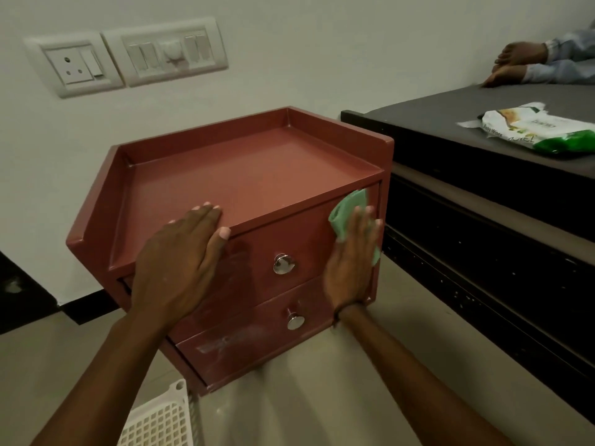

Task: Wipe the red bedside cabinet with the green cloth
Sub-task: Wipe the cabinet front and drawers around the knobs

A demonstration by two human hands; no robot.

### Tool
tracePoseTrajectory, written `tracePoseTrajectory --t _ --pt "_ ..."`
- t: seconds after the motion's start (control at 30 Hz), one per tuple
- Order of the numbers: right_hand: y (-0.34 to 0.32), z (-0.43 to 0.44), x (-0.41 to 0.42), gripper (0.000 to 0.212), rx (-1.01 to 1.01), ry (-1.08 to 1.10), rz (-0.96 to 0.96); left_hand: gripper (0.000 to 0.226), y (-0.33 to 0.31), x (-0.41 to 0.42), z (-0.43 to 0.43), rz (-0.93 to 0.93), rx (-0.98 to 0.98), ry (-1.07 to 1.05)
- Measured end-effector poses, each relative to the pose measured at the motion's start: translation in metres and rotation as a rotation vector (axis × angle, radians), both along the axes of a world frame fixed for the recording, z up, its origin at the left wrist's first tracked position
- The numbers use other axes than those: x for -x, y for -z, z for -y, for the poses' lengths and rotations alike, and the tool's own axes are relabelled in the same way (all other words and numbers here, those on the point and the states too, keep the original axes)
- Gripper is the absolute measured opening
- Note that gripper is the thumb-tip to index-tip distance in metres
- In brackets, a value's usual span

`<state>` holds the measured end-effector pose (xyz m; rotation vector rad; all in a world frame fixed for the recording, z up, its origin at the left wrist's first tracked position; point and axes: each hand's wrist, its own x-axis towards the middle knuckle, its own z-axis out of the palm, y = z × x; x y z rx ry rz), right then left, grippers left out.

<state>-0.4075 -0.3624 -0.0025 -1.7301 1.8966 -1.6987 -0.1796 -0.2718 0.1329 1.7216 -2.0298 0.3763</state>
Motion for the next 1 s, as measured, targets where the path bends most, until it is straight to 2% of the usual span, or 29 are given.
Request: tracePoseTrajectory --t 0.07,0.2,0.4,0.47,0.53,0.6,0.67,0.73,0.8,0.9,0.97,1.0 --pt "-0.02 0.012 0.008 0.059 -0.01 0.043 0.175 0.07 -0.001 0.001 -0.001 -0.012 -0.006 -0.006" --pt "-0.033 -0.004 -0.023 0.057 0.037 -0.066 0.259 0.07 -0.005 0.002 -0.005 -0.008 -0.005 -0.017" --pt "-0.032 -0.08 -0.123 0.059 0.087 -0.266 0.032 0.088 -0.02 -0.01 -0.008 -0.269 -0.154 0.069" --pt "-0.024 -0.105 -0.162 0.062 0.095 -0.367 -0.085 0.085 -0.024 -0.019 -0.017 -0.332 -0.157 0.082" --pt "-0.008 -0.125 -0.197 0.064 0.112 -0.502 -0.203 0.07 -0.022 -0.032 -0.032 -0.239 -0.132 0.065" --pt "0.008 -0.135 -0.215 0.074 0.138 -0.568 -0.28 0.064 -0.016 -0.046 -0.046 0.061 -0.09 0.043" --pt "0.016 -0.132 -0.215 0.076 0.155 -0.502 -0.319 0.064 -0.007 -0.063 -0.056 0.37 -0.021 0.016" --pt "0.015 -0.123 -0.201 0.061 0.139 -0.36 -0.338 0.063 -0.003 -0.078 -0.063 0.52 0.032 -0.061" --pt "0.006 -0.107 -0.182 0.063 0.093 -0.265 -0.309 0.063 0.0 -0.087 -0.068 0.563 0.069 -0.088" --pt "-0.013 -0.085 -0.161 0.063 0.051 -0.142 -0.159 0.058 0.001 -0.088 -0.069 0.533 0.092 -0.078" --pt "-0.022 -0.082 -0.167 0.062 0.049 -0.121 -0.025 0.056 0.001 -0.085 -0.069 0.499 0.097 -0.076" --pt "-0.021 -0.086 -0.176 0.063 0.04 -0.139 -0.021 0.056 0.001 -0.083 -0.069 0.485 0.097 -0.077"
